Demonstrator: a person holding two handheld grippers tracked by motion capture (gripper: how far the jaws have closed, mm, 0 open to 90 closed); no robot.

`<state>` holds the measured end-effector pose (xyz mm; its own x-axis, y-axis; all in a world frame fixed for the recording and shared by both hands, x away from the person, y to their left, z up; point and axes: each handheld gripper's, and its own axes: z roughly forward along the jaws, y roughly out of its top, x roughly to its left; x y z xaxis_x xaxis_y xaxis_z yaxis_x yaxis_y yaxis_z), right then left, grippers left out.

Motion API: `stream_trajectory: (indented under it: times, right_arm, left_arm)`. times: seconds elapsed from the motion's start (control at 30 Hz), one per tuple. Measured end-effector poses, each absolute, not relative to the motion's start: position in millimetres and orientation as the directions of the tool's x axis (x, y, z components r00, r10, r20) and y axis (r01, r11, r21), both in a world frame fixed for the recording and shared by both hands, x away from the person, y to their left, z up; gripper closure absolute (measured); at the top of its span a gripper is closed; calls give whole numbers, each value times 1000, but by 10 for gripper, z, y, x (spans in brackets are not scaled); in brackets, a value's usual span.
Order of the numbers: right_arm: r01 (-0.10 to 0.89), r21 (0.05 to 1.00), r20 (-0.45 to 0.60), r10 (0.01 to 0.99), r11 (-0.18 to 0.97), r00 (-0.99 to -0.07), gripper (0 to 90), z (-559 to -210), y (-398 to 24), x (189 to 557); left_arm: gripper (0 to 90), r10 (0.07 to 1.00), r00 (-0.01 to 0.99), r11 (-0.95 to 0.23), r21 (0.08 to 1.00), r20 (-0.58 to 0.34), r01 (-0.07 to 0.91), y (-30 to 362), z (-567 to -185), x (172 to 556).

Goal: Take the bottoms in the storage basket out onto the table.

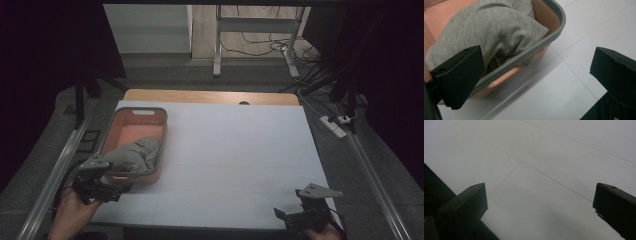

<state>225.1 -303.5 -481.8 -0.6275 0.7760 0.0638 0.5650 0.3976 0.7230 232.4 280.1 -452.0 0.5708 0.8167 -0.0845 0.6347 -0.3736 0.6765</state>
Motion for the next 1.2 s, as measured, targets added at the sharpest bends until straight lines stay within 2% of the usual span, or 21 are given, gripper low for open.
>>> stream_trajectory:
  times: [0.37,1.2]
  right_arm:
    - [562,719,60,769,409,-636,0,-4820,-3028,2252]
    - [563,709,54,763,425,-644,0,-4826,-3011,2255]
  left_arm:
    - [0,821,568,-403,650,-55,645,2871,-4445,2457]
    - [0,805,589,-450,575,-71,683,2915,-4439,2898]
